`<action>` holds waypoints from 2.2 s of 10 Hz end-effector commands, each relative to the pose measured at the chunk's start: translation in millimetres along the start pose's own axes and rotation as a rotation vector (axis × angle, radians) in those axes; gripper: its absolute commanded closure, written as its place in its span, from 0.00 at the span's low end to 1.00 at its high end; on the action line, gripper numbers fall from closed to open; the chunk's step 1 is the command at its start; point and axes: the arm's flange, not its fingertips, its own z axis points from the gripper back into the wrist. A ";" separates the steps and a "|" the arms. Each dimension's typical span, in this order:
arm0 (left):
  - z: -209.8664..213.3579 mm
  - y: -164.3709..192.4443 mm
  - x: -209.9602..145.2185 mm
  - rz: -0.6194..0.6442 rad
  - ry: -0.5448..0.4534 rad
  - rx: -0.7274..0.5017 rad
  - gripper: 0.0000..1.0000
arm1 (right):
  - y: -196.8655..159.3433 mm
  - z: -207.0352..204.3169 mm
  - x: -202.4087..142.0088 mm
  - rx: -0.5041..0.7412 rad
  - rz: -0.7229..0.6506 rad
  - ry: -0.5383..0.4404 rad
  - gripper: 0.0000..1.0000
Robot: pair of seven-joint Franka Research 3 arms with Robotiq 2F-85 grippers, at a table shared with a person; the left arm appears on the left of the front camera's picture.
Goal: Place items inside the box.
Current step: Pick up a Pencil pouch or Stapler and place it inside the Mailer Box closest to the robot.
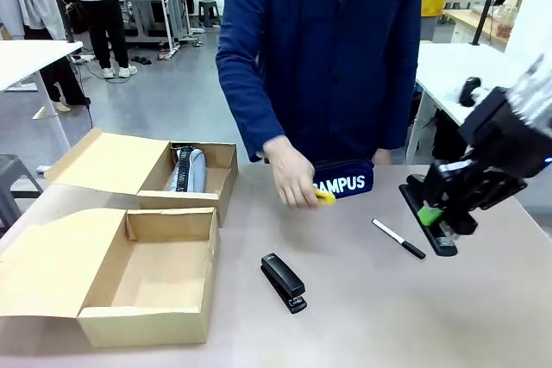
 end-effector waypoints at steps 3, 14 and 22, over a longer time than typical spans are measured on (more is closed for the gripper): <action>-0.7 -2.6 -2.5 -0.012 0.002 -0.014 0.00 | -44.6 17.5 -15.5 -0.169 -0.170 -0.129 0.68; -0.7 -2.6 -2.5 -0.012 0.002 -0.014 0.00 | 264.0 -121.3 -55.9 0.143 0.012 -0.053 0.68; -0.7 -2.6 -2.5 -0.012 0.002 -0.014 0.00 | 348.7 -181.4 55.0 0.080 -0.040 0.059 0.68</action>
